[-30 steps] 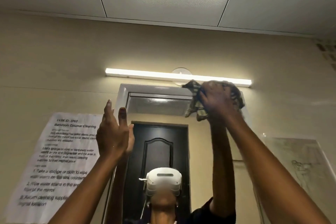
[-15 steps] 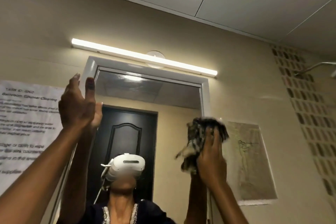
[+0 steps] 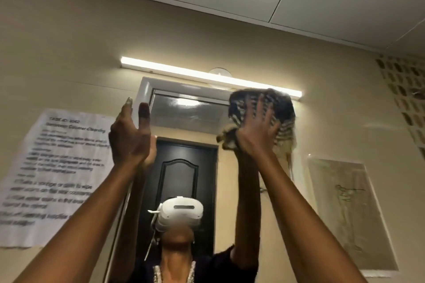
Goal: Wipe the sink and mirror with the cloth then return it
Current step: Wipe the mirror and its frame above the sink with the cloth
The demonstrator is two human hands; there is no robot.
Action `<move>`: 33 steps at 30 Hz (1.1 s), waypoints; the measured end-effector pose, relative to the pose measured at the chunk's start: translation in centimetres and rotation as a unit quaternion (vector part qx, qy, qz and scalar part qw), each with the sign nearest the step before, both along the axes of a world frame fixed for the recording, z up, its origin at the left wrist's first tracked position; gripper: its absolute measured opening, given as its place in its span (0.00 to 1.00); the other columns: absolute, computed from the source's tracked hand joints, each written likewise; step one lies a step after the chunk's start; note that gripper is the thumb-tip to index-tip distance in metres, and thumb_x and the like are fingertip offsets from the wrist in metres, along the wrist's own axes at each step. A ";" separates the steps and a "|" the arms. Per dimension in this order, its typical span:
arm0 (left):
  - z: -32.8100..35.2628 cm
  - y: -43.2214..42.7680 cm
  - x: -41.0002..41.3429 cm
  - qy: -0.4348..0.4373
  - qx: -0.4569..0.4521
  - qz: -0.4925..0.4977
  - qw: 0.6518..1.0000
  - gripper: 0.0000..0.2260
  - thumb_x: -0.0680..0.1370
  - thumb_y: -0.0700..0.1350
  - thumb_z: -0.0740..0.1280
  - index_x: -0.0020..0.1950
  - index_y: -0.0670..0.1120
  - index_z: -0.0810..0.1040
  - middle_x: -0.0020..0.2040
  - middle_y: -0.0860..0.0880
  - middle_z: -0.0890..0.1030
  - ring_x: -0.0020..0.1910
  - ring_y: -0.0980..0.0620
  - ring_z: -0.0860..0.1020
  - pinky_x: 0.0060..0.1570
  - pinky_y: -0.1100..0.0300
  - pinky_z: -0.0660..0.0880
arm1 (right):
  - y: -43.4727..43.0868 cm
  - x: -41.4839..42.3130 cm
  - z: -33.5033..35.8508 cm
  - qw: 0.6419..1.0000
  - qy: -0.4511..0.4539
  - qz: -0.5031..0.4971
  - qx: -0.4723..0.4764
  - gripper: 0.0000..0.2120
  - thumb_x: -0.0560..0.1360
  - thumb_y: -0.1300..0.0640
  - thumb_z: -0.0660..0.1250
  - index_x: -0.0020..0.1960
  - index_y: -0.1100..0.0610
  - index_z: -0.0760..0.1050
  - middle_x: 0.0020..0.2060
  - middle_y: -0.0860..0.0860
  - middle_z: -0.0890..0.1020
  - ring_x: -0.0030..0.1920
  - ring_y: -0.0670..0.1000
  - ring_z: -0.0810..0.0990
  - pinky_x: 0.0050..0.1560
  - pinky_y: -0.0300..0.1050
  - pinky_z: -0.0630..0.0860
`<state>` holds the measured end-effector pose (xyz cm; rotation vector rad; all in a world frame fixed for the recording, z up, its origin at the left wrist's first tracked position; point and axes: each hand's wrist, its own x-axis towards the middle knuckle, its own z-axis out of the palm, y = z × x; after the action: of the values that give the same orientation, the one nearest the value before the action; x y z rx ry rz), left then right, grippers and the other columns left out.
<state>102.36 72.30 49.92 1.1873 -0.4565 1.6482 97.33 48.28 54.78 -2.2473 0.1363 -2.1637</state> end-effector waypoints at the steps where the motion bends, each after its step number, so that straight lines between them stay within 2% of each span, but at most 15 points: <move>1: 0.0 0.1 0.0 0.003 0.001 0.001 1.000 0.29 0.78 0.59 0.51 0.72 0.42 0.63 0.67 0.37 0.72 0.63 0.37 0.73 0.59 0.47 0.71 | 1.8 0.5 1.5 1.000 -0.002 0.007 -0.018 0.34 0.77 0.47 0.58 0.76 0.47 0.42 0.77 0.53 0.44 0.75 0.61 0.45 0.70 0.69 0.43; 5: 0.1 0.3 -0.3 0.016 0.022 -0.013 1.000 0.33 0.76 0.63 0.49 0.76 0.45 0.55 0.70 0.38 0.68 0.65 0.38 0.71 0.63 0.47 0.70 | 9.5 1.9 3.9 0.993 -0.013 0.052 -0.106 0.26 0.79 0.47 0.52 0.75 0.43 0.51 0.77 0.51 0.53 0.75 0.59 0.53 0.69 0.70 0.41; 7: 0.0 0.4 -0.3 0.002 0.030 -0.030 0.999 0.34 0.76 0.63 0.49 0.76 0.46 0.50 0.75 0.40 0.61 0.71 0.41 0.64 0.69 0.50 0.62 | 13.2 2.8 3.4 0.983 0.002 0.067 -0.170 0.24 0.79 0.46 0.50 0.75 0.43 0.51 0.76 0.51 0.55 0.74 0.61 0.56 0.69 0.70 0.41; 10: -0.2 0.9 -1.0 0.000 0.009 -0.100 0.995 0.34 0.76 0.64 0.47 0.76 0.47 0.45 0.77 0.43 0.52 0.75 0.45 0.56 0.70 0.58 0.53 | 16.2 3.6 2.8 0.973 0.022 0.056 -0.222 0.24 0.80 0.45 0.46 0.75 0.41 0.49 0.76 0.50 0.54 0.73 0.61 0.57 0.69 0.70 0.42; 14: -0.7 1.7 -2.3 0.025 0.045 -0.230 0.972 0.35 0.75 0.67 0.46 0.76 0.52 0.43 0.77 0.43 0.53 0.73 0.43 0.61 0.68 0.46 0.66 | 15.7 3.5 2.2 0.957 0.045 0.050 -0.281 0.22 0.80 0.44 0.45 0.74 0.39 0.51 0.76 0.48 0.54 0.71 0.63 0.61 0.69 0.71 0.45; 15: -0.8 1.8 -2.8 0.028 0.045 -0.289 0.956 0.35 0.74 0.67 0.44 0.76 0.52 0.44 0.77 0.44 0.54 0.72 0.46 0.62 0.64 0.49 0.71 | 15.4 3.5 1.6 0.949 0.054 0.046 -0.306 0.22 0.80 0.44 0.44 0.74 0.39 0.52 0.76 0.48 0.54 0.70 0.62 0.64 0.69 0.71 0.47; 17: -1.1 2.6 -3.9 0.032 0.034 -0.334 0.941 0.30 0.78 0.62 0.38 0.76 0.49 0.48 0.77 0.47 0.55 0.68 0.55 0.60 0.55 0.67 0.75 | 15.2 3.5 -0.6 0.937 0.068 0.051 -0.340 0.21 0.80 0.43 0.44 0.73 0.40 0.55 0.76 0.48 0.56 0.68 0.61 0.67 0.69 0.70 0.48; 18: -1.0 3.3 -4.1 0.034 0.028 -0.333 0.942 0.29 0.79 0.60 0.35 0.76 0.48 0.48 0.77 0.48 0.53 0.69 0.57 0.58 0.59 0.69 0.71 | 15.4 3.5 -2.0 0.932 0.074 0.056 -0.350 0.21 0.80 0.43 0.45 0.73 0.41 0.56 0.76 0.48 0.57 0.68 0.61 0.68 0.69 0.70 0.49; 19: -1.0 4.1 -4.2 0.027 0.029 -0.330 0.943 0.29 0.79 0.59 0.34 0.76 0.48 0.48 0.78 0.48 0.51 0.72 0.57 0.55 0.69 0.63 0.63 | 15.5 3.2 -3.5 0.927 0.086 0.063 -0.360 0.21 0.80 0.43 0.46 0.73 0.42 0.57 0.75 0.48 0.58 0.68 0.60 0.68 0.69 0.69 0.49; 21: -1.2 5.5 -3.9 0.032 0.038 -0.311 0.949 0.28 0.79 0.58 0.34 0.77 0.49 0.47 0.78 0.50 0.50 0.75 0.54 0.51 0.74 0.52 0.46 | 15.5 2.8 -7.3 0.910 0.124 0.077 -0.388 0.21 0.80 0.44 0.48 0.72 0.43 0.60 0.74 0.48 0.62 0.68 0.60 0.68 0.69 0.69 0.49; 24: -1.4 5.8 -3.4 0.069 0.071 -0.282 0.954 0.28 0.79 0.60 0.37 0.76 0.49 0.48 0.78 0.51 0.52 0.75 0.54 0.52 0.74 0.50 0.45 | 14.8 2.2 -15.9 0.862 0.185 0.070 -0.466 0.22 0.78 0.44 0.53 0.71 0.41 0.61 0.67 0.50 0.73 0.67 0.59 0.68 0.70 0.67 0.48; 26: -1.8 5.2 -3.2 0.099 0.108 -0.242 0.959 0.32 0.75 0.66 0.41 0.76 0.51 0.50 0.77 0.52 0.54 0.75 0.54 0.54 0.74 0.48 0.47 | 13.5 2.2 -20.8 0.819 0.231 0.062 -0.521 0.23 0.77 0.45 0.54 0.73 0.40 0.58 0.61 0.52 0.78 0.64 0.58 0.70 0.70 0.65 0.47; 29: -2.5 3.8 -2.3 0.128 0.134 -0.214 0.959 0.35 0.72 0.69 0.44 0.76 0.53 0.51 0.77 0.52 0.55 0.75 0.52 0.56 0.73 0.48 0.50 | 11.4 2.7 -21.6 0.785 0.265 0.129 -0.545 0.24 0.78 0.48 0.52 0.74 0.42 0.56 0.67 0.54 0.72 0.68 0.59 0.65 0.72 0.63 0.49; 31: -3.2 2.9 -1.7 0.114 0.122 -0.223 0.960 0.31 0.76 0.66 0.45 0.76 0.52 0.53 0.77 0.52 0.56 0.75 0.52 0.56 0.72 0.54 0.51 | 10.3 2.8 -18.9 0.791 0.252 0.180 -0.527 0.23 0.80 0.49 0.52 0.74 0.43 0.57 0.72 0.55 0.65 0.72 0.58 0.59 0.74 0.58 0.44; 33: -3.8 2.1 -1.2 0.075 0.102 -0.218 0.968 0.26 0.80 0.59 0.47 0.76 0.51 0.53 0.77 0.51 0.57 0.74 0.53 0.57 0.69 0.61 0.52 | 9.0 2.8 -14.7 0.835 0.213 0.203 -0.465 0.22 0.80 0.50 0.55 0.73 0.43 0.60 0.73 0.56 0.63 0.73 0.56 0.56 0.74 0.51 0.36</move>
<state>101.18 74.45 46.14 1.2465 -0.7467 1.1460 100.15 57.29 40.10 -2.7461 -1.5482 -1.5981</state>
